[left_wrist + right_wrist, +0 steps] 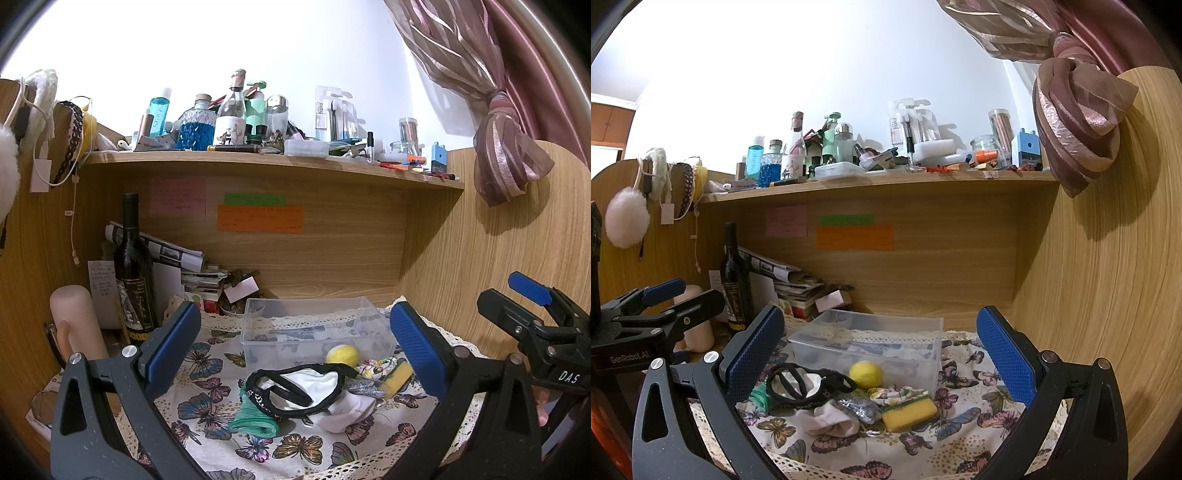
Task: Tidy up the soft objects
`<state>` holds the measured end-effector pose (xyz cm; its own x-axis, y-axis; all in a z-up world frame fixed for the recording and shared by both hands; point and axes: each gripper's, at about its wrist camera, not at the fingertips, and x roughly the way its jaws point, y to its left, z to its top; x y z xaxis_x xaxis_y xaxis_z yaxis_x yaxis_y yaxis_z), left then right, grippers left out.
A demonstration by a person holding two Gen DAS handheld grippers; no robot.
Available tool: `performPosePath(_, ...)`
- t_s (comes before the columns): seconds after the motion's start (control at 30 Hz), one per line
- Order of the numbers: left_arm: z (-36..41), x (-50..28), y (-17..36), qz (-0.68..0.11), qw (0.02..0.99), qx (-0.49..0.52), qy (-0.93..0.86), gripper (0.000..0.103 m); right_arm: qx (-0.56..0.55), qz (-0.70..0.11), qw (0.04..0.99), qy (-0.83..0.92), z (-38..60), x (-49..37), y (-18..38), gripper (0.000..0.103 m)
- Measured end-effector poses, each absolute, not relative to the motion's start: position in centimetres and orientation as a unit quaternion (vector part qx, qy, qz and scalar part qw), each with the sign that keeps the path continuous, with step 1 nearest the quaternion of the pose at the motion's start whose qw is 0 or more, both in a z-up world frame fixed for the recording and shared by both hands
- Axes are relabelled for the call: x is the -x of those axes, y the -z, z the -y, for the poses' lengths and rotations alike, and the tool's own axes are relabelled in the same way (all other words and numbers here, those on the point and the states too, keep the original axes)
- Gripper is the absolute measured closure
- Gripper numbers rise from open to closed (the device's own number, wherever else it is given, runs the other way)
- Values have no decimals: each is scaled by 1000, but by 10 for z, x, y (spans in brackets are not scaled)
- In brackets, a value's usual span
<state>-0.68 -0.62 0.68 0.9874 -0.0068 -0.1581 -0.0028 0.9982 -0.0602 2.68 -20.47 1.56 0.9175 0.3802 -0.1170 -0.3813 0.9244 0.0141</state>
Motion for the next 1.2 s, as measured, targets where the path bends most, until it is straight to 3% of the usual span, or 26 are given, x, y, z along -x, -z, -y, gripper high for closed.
performPosePath(1.2,-4,-10,6,-111,993,34,-3,0,11,-83,977,-198,199,-41,-1,0)
